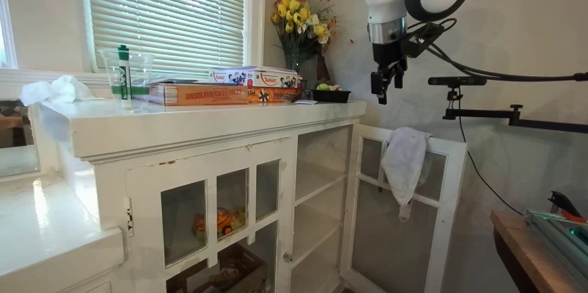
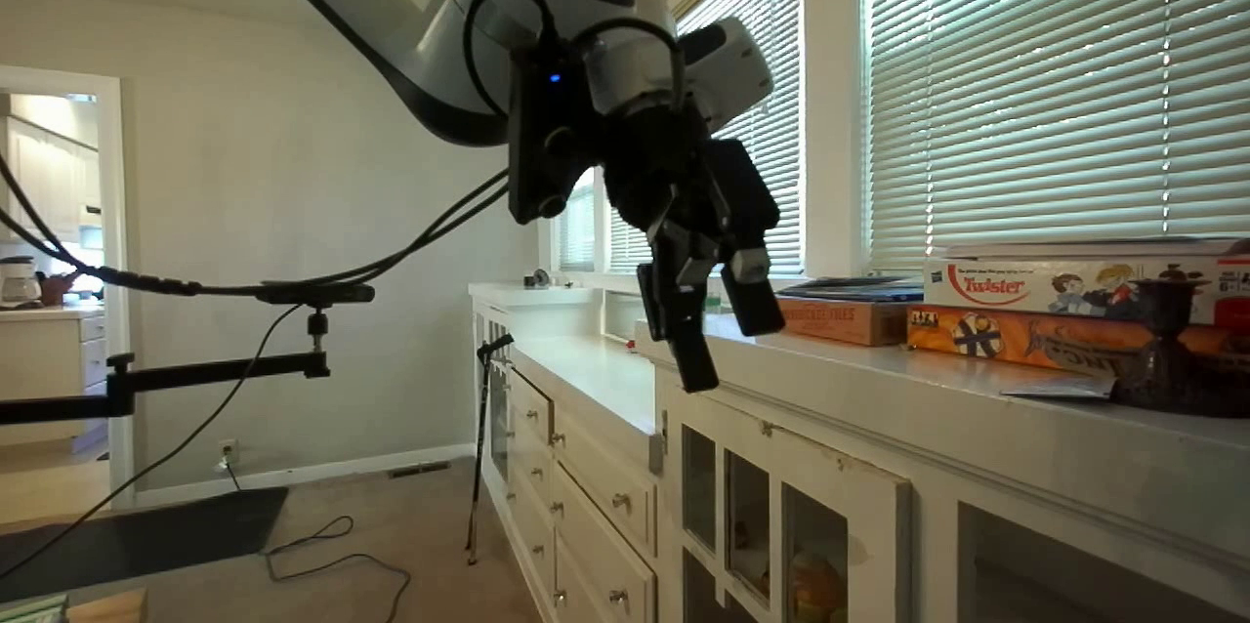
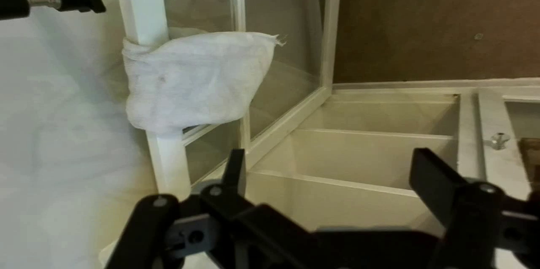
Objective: Take the cloth off of the cabinet door and white the top of the cabinet with it
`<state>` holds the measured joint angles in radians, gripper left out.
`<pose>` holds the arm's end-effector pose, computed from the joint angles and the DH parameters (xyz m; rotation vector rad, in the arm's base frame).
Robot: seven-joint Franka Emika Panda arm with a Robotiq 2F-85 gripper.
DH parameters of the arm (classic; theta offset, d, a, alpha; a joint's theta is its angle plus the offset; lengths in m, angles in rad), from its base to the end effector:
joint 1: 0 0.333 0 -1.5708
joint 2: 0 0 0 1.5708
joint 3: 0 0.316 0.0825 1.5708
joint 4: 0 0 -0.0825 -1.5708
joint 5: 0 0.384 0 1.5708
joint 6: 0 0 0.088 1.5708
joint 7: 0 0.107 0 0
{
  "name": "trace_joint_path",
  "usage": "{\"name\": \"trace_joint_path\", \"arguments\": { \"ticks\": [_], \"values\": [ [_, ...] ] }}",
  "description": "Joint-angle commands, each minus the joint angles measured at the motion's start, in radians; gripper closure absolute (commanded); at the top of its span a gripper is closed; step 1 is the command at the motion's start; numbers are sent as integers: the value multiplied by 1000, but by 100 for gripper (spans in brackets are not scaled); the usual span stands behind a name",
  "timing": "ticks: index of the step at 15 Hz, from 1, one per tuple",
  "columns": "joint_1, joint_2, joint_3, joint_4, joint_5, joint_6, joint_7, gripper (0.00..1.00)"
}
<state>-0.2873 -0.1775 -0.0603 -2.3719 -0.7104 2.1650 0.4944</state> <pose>0.4384 -0.1864 0.3991 2.5156 -0.5405 0.0210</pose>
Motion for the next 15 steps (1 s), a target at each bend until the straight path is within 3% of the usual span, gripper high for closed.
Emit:
{"name": "trace_joint_path", "arguments": {
  "ticks": [1,6,15],
  "values": [
    [2,114,-24,57,-170,0,219,0],
    [22,267,-95,144,-259,-5,328,0],
    [-34,473,-210,299,-97,170,96,0]
  ]
}}
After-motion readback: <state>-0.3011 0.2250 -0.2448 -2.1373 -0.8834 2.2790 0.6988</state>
